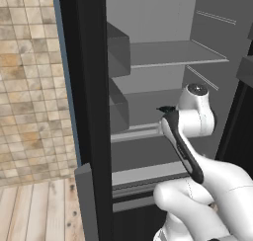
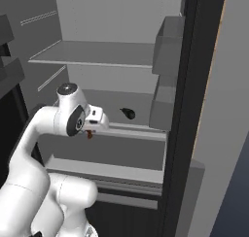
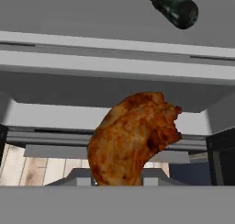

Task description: Place one eggplant and one chicken drumstick in each tupperware on the nearby counter, to pack two identical lunches.

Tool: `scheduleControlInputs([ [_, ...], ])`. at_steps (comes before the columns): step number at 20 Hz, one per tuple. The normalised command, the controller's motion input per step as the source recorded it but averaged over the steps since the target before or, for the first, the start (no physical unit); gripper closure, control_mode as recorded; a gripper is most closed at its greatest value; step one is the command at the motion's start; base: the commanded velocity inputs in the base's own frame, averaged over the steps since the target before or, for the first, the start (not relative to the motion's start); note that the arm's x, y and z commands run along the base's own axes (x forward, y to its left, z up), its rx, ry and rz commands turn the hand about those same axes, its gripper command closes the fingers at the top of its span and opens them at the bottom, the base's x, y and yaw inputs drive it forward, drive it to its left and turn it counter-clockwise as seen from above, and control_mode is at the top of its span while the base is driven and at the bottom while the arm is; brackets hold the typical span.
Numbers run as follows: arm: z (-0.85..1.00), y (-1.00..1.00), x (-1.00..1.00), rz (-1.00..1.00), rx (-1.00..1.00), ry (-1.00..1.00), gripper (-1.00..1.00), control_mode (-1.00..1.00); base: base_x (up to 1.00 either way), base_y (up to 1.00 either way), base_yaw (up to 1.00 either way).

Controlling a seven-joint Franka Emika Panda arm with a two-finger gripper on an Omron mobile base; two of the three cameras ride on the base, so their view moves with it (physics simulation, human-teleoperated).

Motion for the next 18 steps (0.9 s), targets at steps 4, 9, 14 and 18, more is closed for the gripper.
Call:
scheduleControlInputs([
  [4,-0.21,-0.01,-0.51,0.0,-0.01,-0.07,1.0,-1.0,0.0,0.0,0.0],
  [9,-0.59,0.0,-0.13,0.02,0.0,-0.25,1.0,-1.0,0.0,0.0,0.0],
  [14,-0.26,0.0,0.0,0.01,0.0,-0.15,1.0,1.0,-0.04,0.0,0.01],
  [18,0.0,0.0,0.0,0.0,0.0,0.0,1.0,1.0,-0.5,0.0,0.01],
])
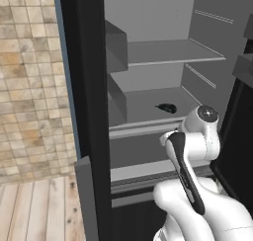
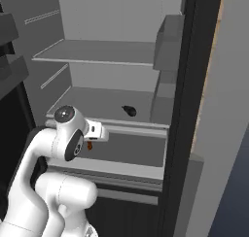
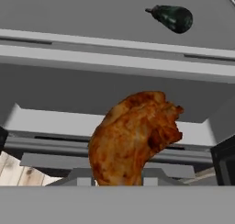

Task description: Place one eggplant and one chicken drumstick in each tupperware on the nearby counter, to pack two identical lunches.

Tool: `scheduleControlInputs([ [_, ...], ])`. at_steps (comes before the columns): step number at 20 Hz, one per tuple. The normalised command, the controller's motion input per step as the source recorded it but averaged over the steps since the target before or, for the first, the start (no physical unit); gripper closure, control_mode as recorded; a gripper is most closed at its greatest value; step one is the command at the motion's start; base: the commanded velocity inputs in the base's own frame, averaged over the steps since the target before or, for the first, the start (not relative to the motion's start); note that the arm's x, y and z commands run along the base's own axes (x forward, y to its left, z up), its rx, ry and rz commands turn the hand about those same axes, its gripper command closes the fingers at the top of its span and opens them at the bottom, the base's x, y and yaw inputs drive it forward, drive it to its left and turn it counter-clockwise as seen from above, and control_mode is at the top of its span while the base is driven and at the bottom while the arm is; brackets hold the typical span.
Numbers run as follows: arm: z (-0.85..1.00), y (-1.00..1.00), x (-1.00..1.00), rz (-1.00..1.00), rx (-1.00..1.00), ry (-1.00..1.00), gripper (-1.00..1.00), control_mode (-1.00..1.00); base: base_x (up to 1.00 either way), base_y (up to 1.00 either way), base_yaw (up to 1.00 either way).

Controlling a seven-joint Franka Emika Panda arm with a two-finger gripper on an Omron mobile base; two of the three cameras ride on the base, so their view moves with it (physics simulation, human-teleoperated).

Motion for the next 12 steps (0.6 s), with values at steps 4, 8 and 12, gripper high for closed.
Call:
scheduleControlInputs([
  [4,0.0,0.0,0.0,0.0,0.0,0.0,1.0,1.0,-1.0,-0.13,0.0],
  [8,0.0,0.0,0.0,0.0,0.0,0.0,1.0,1.0,-1.0,-0.05,-0.01],
  [12,0.0,0.0,0.0,0.0,0.0,0.0,1.0,1.0,-1.0,0.0,-0.02],
])
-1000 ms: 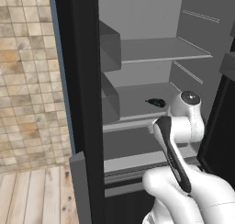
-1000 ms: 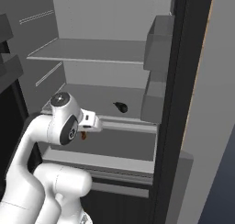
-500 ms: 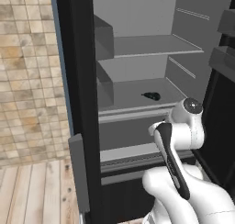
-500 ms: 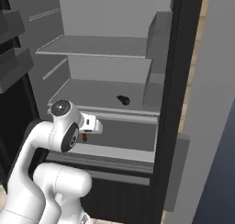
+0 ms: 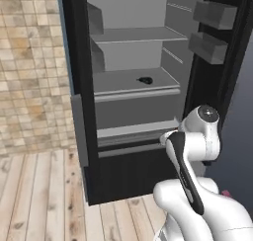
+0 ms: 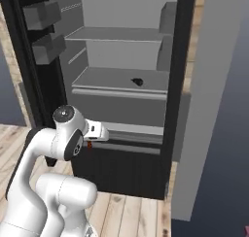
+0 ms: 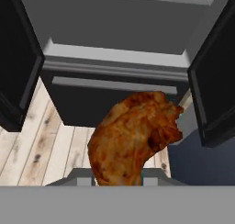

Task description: Place one eggplant and one chicken drumstick in each tupperware on the nearby counter, to pack two identical lunches.

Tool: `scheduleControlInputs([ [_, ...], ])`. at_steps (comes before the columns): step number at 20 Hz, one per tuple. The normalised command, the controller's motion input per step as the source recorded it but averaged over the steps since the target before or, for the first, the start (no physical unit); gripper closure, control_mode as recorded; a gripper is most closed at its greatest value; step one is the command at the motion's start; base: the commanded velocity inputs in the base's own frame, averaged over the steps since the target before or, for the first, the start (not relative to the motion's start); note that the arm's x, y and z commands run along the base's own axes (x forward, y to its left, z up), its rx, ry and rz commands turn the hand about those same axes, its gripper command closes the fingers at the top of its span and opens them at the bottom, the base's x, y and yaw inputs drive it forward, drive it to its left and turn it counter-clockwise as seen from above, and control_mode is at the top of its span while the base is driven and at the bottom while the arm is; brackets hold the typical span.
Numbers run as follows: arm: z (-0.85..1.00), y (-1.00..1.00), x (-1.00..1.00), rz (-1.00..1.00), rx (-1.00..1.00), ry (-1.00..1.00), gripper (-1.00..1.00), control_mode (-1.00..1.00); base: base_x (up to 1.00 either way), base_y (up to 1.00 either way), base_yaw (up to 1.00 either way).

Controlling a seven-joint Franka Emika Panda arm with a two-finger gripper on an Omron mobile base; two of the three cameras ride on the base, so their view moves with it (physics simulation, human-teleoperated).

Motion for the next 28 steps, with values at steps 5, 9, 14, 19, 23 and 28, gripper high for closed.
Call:
scheduleControlInputs([
  [5,0.0,0.0,0.0,0.0,0.0,0.0,1.0,1.0,-1.0,0.0,0.0],
  [9,0.0,0.0,0.0,0.0,0.0,0.0,1.0,1.0,-0.99,0.0,0.07],
  [14,0.0,0.0,0.0,0.0,0.0,0.0,1.0,1.0,-0.89,0.04,0.28],
  [19,0.0,0.0,0.0,0.0,0.0,0.0,1.0,1.0,-0.53,0.04,0.47],
  [23,0.0,0.0,0.0,0.0,0.0,0.0,1.0,1.0,-0.54,0.0,0.43],
  [28,0.0,0.0,0.0,0.0,0.0,0.0,1.0,1.0,-0.58,0.0,0.33],
])
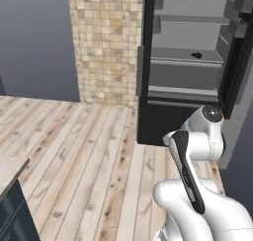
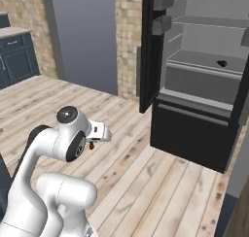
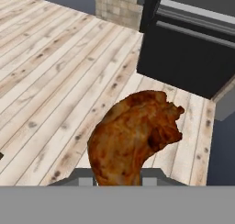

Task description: Place one eggplant and one chicken drumstick in each tupperware on the nearby counter, to pack two identical lunches.

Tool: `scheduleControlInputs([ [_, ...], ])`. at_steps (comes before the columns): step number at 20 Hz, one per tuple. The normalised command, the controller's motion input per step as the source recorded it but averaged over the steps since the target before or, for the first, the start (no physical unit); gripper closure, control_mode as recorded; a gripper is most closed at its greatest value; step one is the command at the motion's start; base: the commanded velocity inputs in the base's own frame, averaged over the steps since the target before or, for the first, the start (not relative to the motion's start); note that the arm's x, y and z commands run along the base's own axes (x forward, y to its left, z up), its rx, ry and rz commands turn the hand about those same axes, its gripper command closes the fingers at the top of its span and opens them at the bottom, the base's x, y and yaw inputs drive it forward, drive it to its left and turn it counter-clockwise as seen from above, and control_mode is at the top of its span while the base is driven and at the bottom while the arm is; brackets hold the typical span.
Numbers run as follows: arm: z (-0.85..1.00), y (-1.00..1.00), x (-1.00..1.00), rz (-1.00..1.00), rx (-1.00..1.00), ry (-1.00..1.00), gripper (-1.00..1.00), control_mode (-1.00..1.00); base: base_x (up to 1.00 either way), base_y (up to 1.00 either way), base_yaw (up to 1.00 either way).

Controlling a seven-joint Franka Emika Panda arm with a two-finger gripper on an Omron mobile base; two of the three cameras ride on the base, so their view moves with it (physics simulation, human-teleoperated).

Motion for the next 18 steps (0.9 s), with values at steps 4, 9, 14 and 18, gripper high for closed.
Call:
scheduleControlInputs([
  [4,0.0,0.0,0.0,0.0,0.0,0.0,1.0,1.0,-0.51,0.0,0.37],
  [9,0.0,0.0,0.0,0.0,0.0,0.0,1.0,1.0,-0.35,0.0,0.4],
  [14,0.0,0.0,0.0,0.0,0.0,0.0,1.0,1.0,-0.22,0.0,0.46],
  [18,0.0,0.0,0.0,0.0,0.0,0.0,1.0,1.0,-0.1,0.0,0.48],
])
